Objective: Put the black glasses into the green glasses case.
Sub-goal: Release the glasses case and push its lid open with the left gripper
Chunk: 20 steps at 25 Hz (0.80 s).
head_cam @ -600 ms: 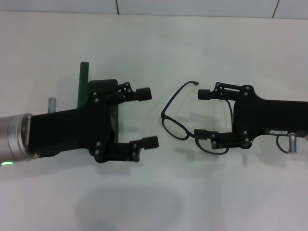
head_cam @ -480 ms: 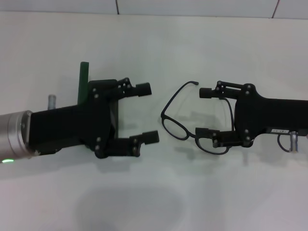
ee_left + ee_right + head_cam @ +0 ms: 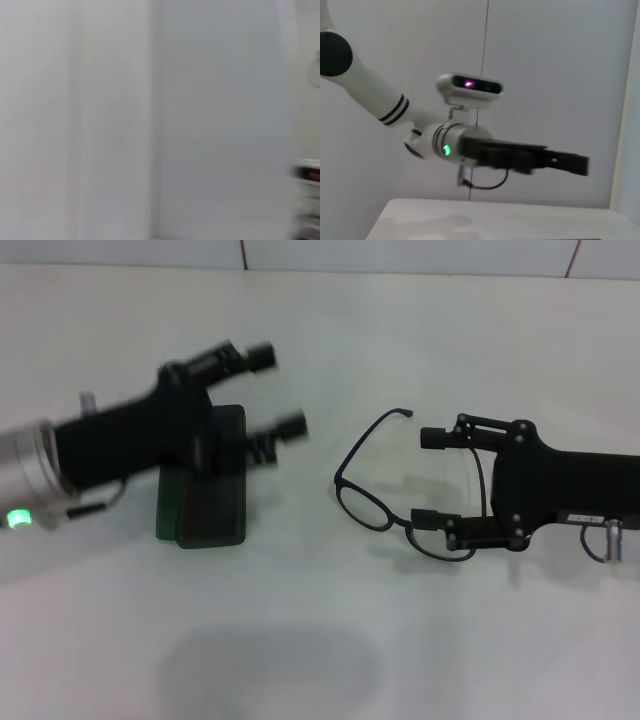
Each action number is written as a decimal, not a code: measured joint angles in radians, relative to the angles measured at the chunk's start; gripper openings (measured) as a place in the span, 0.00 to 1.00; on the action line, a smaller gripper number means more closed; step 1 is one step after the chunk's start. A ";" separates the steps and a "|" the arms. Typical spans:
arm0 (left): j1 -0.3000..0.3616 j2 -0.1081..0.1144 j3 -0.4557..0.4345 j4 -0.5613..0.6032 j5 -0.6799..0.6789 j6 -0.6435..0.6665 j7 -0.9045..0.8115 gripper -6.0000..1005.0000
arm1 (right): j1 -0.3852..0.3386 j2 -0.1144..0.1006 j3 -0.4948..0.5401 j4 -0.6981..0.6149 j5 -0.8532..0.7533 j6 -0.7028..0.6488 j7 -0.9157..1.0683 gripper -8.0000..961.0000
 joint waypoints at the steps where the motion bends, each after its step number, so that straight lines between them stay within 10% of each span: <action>1: -0.002 0.002 -0.017 0.036 0.004 -0.039 -0.080 0.87 | -0.003 -0.001 0.000 0.000 0.000 0.002 0.000 0.83; 11: -0.071 0.056 -0.021 0.570 0.587 -0.301 -1.146 0.87 | -0.010 -0.006 0.000 0.011 0.000 0.008 0.000 0.83; 20: -0.015 -0.066 0.067 0.891 0.973 -0.268 -1.395 0.87 | -0.017 -0.004 0.000 0.010 0.000 0.022 0.000 0.83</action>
